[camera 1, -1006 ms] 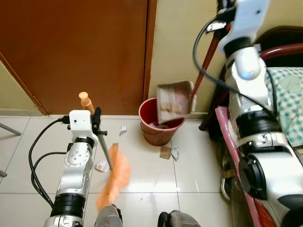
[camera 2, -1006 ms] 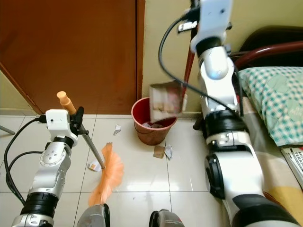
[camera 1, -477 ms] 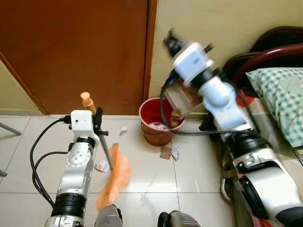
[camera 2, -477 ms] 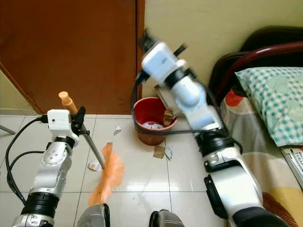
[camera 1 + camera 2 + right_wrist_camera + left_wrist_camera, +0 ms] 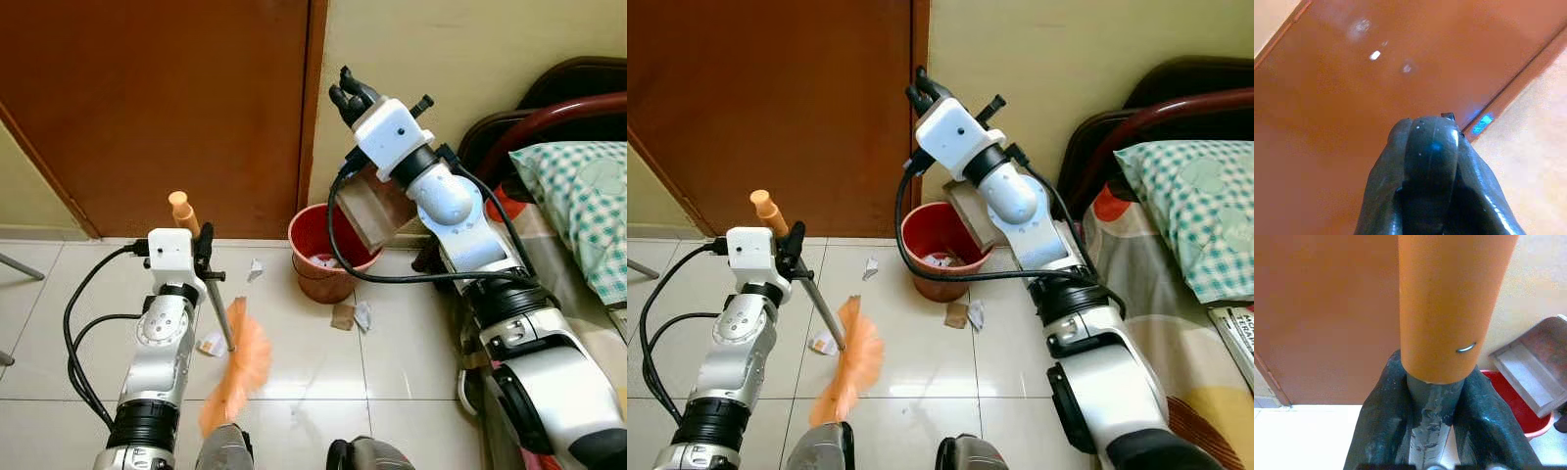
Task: Sweep floor
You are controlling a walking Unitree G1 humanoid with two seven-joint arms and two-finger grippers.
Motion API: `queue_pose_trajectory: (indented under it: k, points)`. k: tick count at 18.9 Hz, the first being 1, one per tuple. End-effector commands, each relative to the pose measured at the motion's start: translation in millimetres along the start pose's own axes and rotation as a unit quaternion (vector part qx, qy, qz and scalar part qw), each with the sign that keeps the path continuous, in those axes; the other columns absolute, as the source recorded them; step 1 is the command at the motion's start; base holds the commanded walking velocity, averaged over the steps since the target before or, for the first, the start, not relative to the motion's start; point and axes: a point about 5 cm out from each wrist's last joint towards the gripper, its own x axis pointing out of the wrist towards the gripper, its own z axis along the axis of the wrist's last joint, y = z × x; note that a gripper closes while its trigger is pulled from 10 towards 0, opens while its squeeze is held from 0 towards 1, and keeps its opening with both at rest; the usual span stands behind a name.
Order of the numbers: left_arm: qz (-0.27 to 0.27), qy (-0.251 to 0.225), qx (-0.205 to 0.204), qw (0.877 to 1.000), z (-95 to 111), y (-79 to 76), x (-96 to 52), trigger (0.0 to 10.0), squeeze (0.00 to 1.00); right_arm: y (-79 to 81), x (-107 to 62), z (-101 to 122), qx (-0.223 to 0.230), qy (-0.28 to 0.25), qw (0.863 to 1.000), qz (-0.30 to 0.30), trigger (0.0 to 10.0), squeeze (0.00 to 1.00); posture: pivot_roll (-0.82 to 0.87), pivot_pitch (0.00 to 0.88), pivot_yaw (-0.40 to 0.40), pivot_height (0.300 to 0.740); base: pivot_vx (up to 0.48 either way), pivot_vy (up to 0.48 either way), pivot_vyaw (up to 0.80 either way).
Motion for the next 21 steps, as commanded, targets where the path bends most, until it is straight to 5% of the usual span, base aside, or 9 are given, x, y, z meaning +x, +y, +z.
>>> queue_pose_trajectory:
  k: [1, 7, 11, 21]
  points:
    - [-0.009, 0.018, -0.008, 1.000, -7.7, -5.2, -1.3, 10.0, 0.00, -24.9, 18.3, 39.0, -0.002, -0.083, 0.995, -0.048, 10.0, 0.00, -0.01, 0.036, -0.075, 0.740, 0.000, 0.000, 0.00]
    - [-0.007, 0.017, -0.009, 1.000, -6.8, -4.8, -0.1, 10.0, 0.00, -40.0, 33.4, 73.7, 0.077, -0.145, 0.981, -0.105, 10.0, 0.00, 0.00, 0.031, -0.078, 0.740, 0.000, 0.000, 0.00]
    - [-0.007, 0.016, -0.008, 1.000, -6.1, -4.2, -0.1, 10.0, 0.00, -39.3, 35.3, 78.1, 0.119, -0.150, 0.974, -0.119, 10.0, 0.00, 0.00, 0.028, -0.079, 0.740, 0.000, 0.000, 0.00]
    - [-0.014, 0.024, 0.011, 1.000, -7.7, -1.6, -7.2, 10.0, 0.00, -14.7, 12.4, 37.7, 0.293, -0.037, 0.940, -0.169, 10.0, 0.00, 0.01, 0.037, -0.070, 0.740, 0.000, 0.000, 0.00]
